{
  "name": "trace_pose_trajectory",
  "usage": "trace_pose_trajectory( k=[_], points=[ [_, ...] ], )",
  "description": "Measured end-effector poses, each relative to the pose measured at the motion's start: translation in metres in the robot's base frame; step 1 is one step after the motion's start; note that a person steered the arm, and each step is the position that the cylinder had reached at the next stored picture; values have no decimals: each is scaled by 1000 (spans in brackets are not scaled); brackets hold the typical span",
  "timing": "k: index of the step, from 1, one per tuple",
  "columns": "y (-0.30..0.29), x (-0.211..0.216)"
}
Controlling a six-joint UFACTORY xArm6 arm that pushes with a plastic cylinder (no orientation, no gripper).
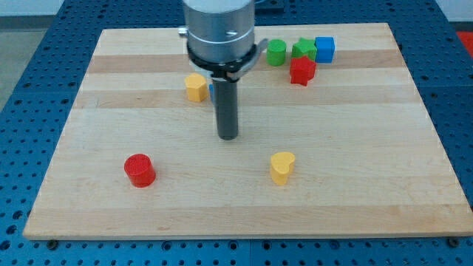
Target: Move the blue triangle left to the green circle
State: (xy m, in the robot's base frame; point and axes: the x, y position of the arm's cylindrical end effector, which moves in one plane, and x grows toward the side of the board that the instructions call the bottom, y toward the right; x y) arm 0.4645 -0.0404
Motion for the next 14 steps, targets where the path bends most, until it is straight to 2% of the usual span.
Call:
trace_pose_trajectory(
  k=[3,5,8,14],
  points=[
    [-47,-29],
    [-50,-50],
    [8,-53],
    [8,-142]
  ],
)
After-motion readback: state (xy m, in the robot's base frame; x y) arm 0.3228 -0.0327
